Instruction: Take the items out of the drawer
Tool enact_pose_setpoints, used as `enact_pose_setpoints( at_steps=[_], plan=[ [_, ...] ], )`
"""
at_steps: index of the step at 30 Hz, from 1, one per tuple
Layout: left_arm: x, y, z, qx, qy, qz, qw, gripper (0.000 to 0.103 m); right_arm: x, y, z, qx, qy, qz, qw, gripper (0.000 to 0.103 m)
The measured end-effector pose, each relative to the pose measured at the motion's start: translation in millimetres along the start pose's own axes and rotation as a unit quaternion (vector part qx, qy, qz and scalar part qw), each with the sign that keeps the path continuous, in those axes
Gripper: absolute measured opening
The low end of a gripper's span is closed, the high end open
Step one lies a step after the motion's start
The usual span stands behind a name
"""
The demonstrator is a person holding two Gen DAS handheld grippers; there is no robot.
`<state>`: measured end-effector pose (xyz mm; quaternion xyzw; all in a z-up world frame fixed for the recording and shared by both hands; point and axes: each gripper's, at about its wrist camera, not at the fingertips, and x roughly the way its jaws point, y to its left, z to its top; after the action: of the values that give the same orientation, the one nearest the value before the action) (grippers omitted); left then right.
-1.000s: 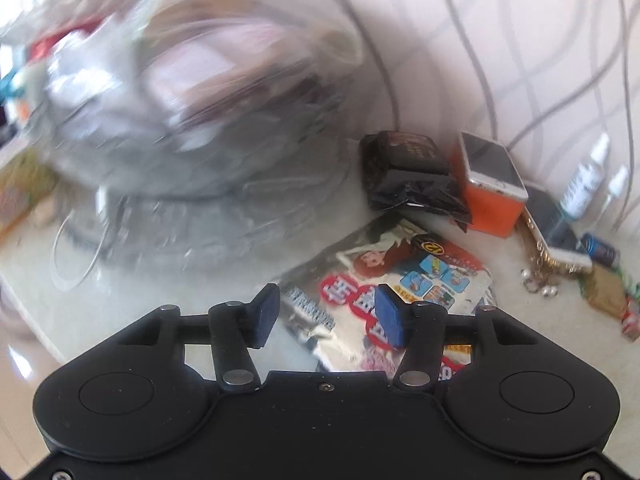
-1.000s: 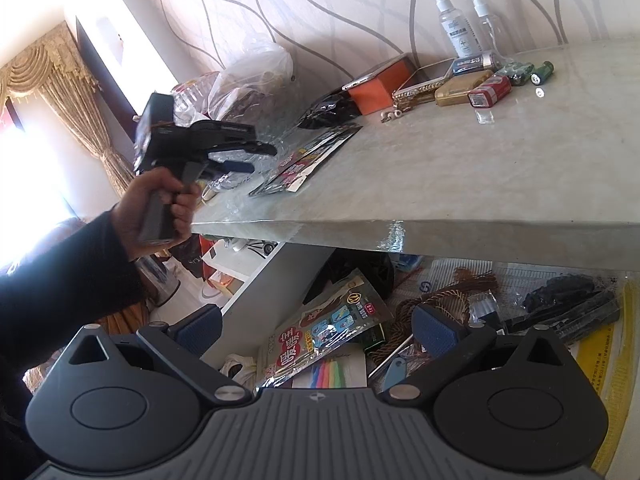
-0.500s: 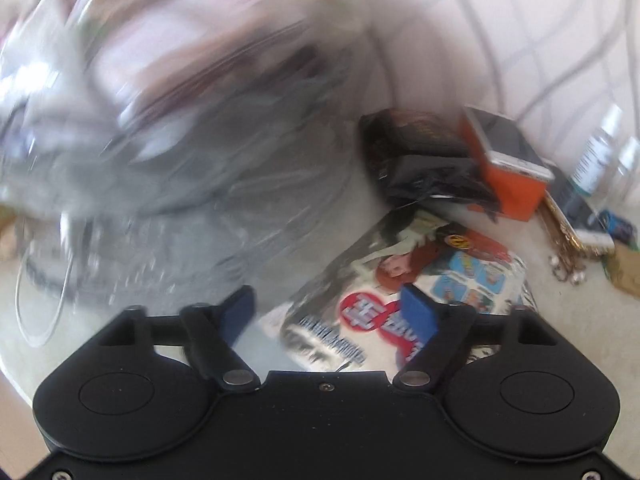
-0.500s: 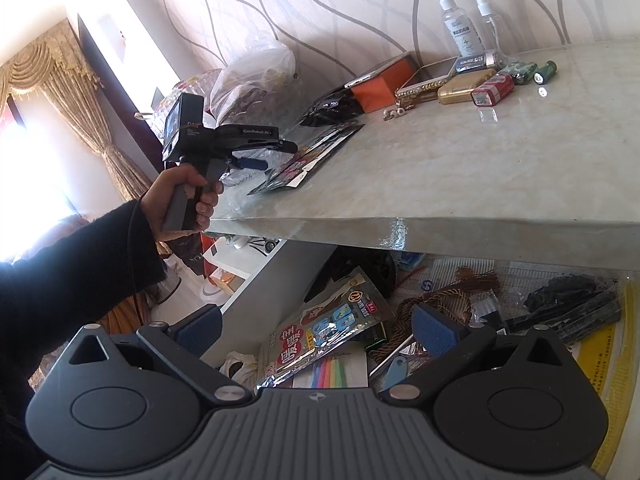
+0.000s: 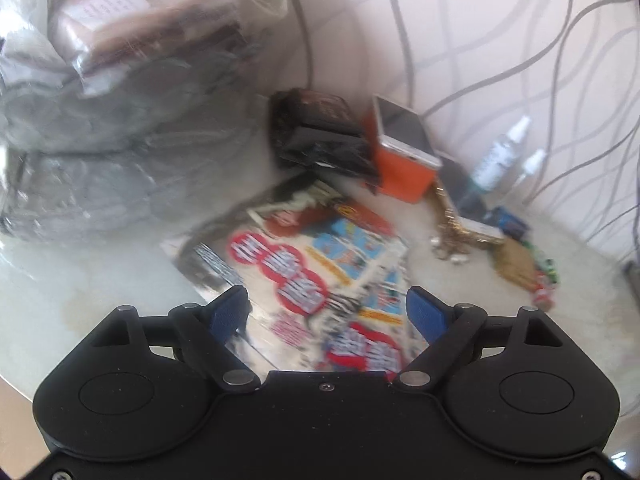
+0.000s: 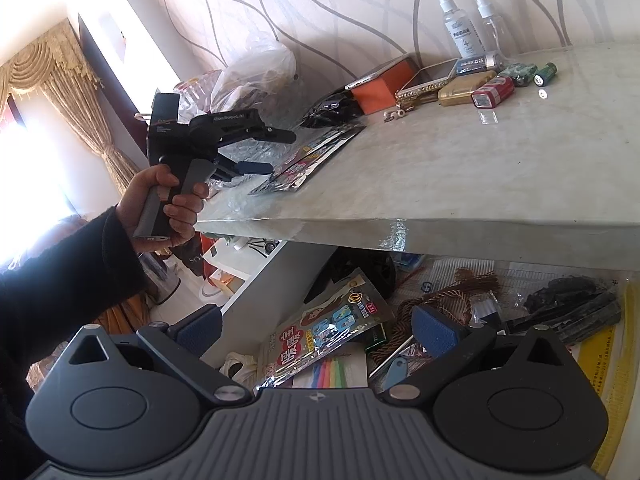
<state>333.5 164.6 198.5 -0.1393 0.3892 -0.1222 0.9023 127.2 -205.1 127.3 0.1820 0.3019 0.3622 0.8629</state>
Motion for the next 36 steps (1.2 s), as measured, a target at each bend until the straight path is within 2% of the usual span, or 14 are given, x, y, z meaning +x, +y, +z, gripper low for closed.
enact_pose_setpoints(
  at_steps=[2,5,9,11,17,19,21,25,27,28,29,30,34,36],
  plan=[
    [-1,-8,1,0.013,-0.004,0.005,0.9999,0.087,0,0,0,-0.001,0.000,0.000,1.000,0.103],
    [3,-30,0,0.101,-0.013,0.060,0.9930,0.087,0,1,0,-0.002,-0.001,0.000,1.000,0.103],
    [15,-54,-3,0.226,-0.014,0.134,0.9647,0.087,0,2,0,-0.004,-0.001,0.001,1.000,0.103],
    [22,-54,-3,0.266,-0.002,0.140,0.9536,0.089,-1,2,-1,-0.006,-0.002,0.001,1.000,0.103],
    [21,-54,-3,0.304,0.003,0.119,0.9453,0.093,-1,2,-1,-0.006,-0.004,0.001,1.000,0.103],
    [21,-56,-5,0.315,0.005,0.115,0.9420,0.087,-1,2,0,-0.006,-0.004,0.001,1.000,0.103],
    [20,-58,-6,0.327,0.006,0.110,0.9387,0.069,-1,2,0,-0.007,-0.005,0.001,1.000,0.103],
    [19,-63,-9,0.349,0.009,0.101,0.9314,0.045,-1,2,0,-0.007,-0.005,0.002,1.000,0.103],
    [18,-65,-11,0.361,0.010,0.097,0.9276,0.025,-1,2,0,-0.007,-0.006,0.002,1.000,0.103],
    [18,-66,-12,0.366,0.011,0.094,0.9256,0.022,-1,2,0,-0.008,-0.006,0.003,1.000,0.103],
    [19,-69,-15,0.384,0.011,0.101,0.9178,0.022,-1,3,0,-0.008,-0.006,0.003,1.000,0.103],
    [21,-76,-23,0.421,0.010,0.124,0.8984,0.022,-1,3,0,-0.008,-0.006,0.003,1.000,0.103],
    [29,-103,-51,0.552,0.005,0.205,0.8084,0.023,-2,3,0,-0.008,-0.007,0.004,1.000,0.103],
    [29,-110,-56,0.573,0.012,0.208,0.7928,0.027,-2,3,0,-0.009,-0.007,0.004,1.000,0.103]
  ],
)
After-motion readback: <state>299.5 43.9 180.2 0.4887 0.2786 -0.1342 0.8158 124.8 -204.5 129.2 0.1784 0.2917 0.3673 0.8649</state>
